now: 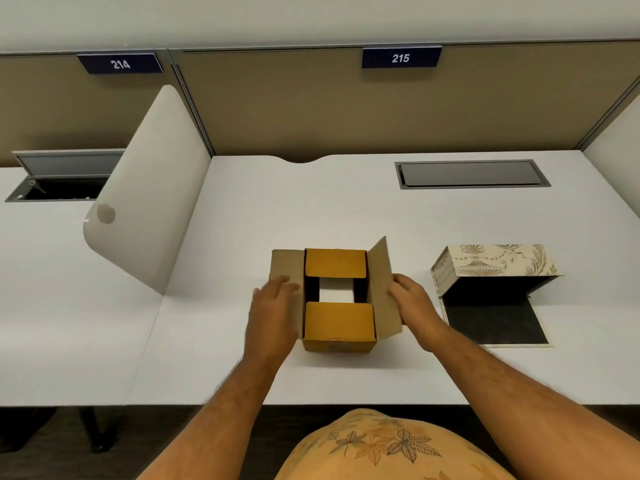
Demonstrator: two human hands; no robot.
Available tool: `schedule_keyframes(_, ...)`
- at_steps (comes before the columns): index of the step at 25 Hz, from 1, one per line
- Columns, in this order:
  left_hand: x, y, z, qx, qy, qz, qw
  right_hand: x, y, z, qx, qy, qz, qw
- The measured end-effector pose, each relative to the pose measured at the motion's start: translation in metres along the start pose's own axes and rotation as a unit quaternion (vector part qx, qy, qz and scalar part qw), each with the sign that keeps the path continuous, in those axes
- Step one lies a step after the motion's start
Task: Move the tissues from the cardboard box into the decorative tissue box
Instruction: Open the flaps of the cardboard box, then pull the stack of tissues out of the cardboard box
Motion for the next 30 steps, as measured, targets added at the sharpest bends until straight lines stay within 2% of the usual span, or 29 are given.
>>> schedule_keyframes(2,0.005,0.012,-0.002,0.058,-0.048,-0.031,0.997,-0.013,0.015,0.004,0.035,0.055,0.016,0.998)
schedule_keyframes(6,0.008,0.023,-0.007,0.049,-0.069,-0.007,0.996,-0.018,0.039,0.011,0.077,0.087,0.030,0.993)
schedule_keyframes(11,-0.005,0.031,-0.012,0.018,-0.058,0.138,0.989,-0.019,0.033,0.009,0.063,0.102,0.055,0.991)
schedule_keyframes(14,-0.011,0.038,0.002,0.036,-0.083,0.211,0.973,-0.016,0.031,0.011,0.049,0.106,0.083,0.990)
schedule_keyframes(16,-0.006,0.039,0.019,0.045,-0.128,0.230,0.964,-0.016,0.024,0.011,0.000,0.138,0.234,0.962)
schedule_keyframes(18,0.003,0.036,0.033,0.035,-0.169,0.195,0.966,-0.011,0.008,0.009,-0.115,0.144,0.407,0.895)
schedule_keyframes(20,0.011,0.034,0.040,0.027,-0.194,0.137,0.971,0.003,-0.009,0.002,-0.223,0.063,0.523,0.820)
schedule_keyframes(22,0.016,0.035,0.044,0.033,-0.193,0.096,0.976,0.022,-0.013,-0.008,-0.255,-0.042,0.600,0.757)
schedule_keyframes(23,0.018,0.035,0.045,0.034,-0.188,0.086,0.978,0.029,-0.014,-0.011,-0.254,-0.074,0.621,0.738)
schedule_keyframes(25,0.020,0.037,0.043,0.025,-0.171,0.077,0.982,0.038,-0.017,-0.017,-0.260,-0.099,0.635,0.721)
schedule_keyframes(27,0.019,0.039,0.040,0.019,-0.150,0.067,0.986,0.041,-0.022,-0.021,-0.285,-0.097,0.627,0.719)
schedule_keyframes(28,0.019,0.040,0.040,0.025,-0.141,0.058,0.988,0.042,-0.024,-0.023,-0.295,-0.091,0.616,0.725)
schedule_keyframes(30,0.021,0.043,0.040,0.028,-0.132,0.032,0.990,0.041,-0.027,-0.028,-0.287,-0.082,0.579,0.759)
Point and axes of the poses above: each hand's wrist, its own z-axis away from the middle knuckle, its own x-axis out of the palm, y = z × x, the point moved 4 cm from there along -z, towards the middle knuckle, and after that the axes turned 6 degrees about -y, right-handed, at the moved point
